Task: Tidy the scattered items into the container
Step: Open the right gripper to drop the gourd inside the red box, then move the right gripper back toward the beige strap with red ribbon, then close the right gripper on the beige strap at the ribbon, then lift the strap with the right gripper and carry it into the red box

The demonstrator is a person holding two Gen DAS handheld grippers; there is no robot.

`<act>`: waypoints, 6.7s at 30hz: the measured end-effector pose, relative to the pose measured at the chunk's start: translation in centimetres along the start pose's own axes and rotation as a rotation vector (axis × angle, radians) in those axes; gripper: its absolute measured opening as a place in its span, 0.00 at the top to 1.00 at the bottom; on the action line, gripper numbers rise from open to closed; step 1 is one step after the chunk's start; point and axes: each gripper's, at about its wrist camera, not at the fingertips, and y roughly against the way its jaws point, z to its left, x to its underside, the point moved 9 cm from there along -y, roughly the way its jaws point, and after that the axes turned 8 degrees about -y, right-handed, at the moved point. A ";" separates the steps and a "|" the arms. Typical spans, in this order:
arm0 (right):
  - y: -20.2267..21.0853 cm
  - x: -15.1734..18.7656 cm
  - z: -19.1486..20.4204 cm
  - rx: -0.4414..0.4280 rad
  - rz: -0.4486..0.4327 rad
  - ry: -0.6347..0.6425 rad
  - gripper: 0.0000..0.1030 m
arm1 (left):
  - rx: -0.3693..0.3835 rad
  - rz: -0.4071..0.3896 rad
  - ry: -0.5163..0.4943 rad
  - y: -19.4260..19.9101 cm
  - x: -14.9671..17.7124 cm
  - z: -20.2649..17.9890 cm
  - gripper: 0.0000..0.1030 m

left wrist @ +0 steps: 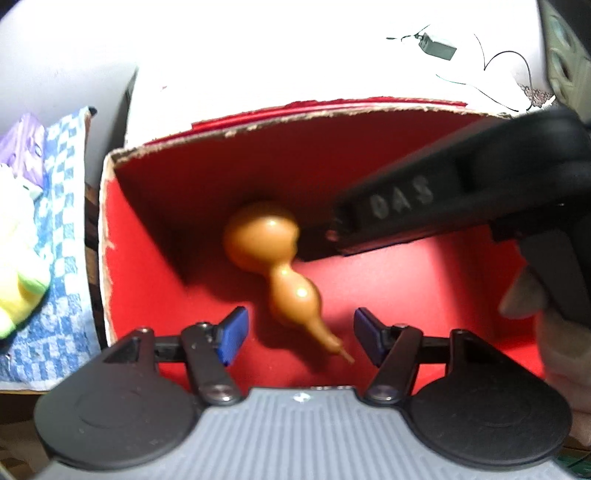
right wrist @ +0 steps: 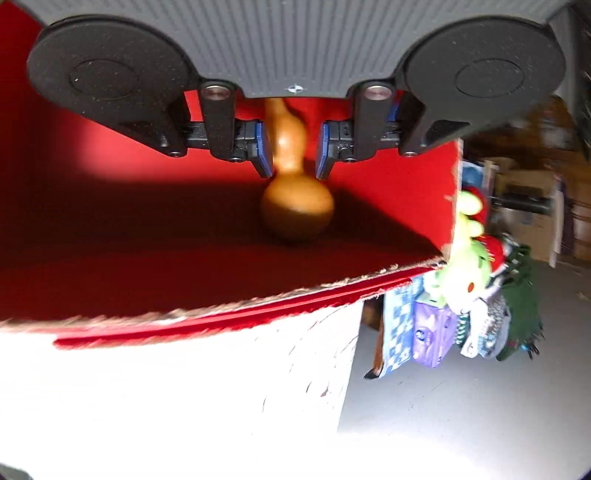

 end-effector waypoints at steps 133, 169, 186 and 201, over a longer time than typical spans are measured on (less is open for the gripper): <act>11.2 19.0 -6.4 -0.193 -0.173 0.005 0.71 | 0.108 -0.153 0.172 6.4 14.2 -17.9 0.70; 12.6 1.4 -3.4 -0.090 -0.316 0.099 0.71 | 0.193 -0.251 -0.041 5.6 -3.7 -11.2 0.68; 2.6 0.7 -5.4 0.189 -0.053 0.211 0.71 | 0.296 0.051 0.015 -5.0 -2.0 -10.0 0.64; 2.5 0.9 -6.3 0.298 -0.042 0.249 0.69 | 0.347 0.092 0.072 -5.6 -1.4 -10.9 0.59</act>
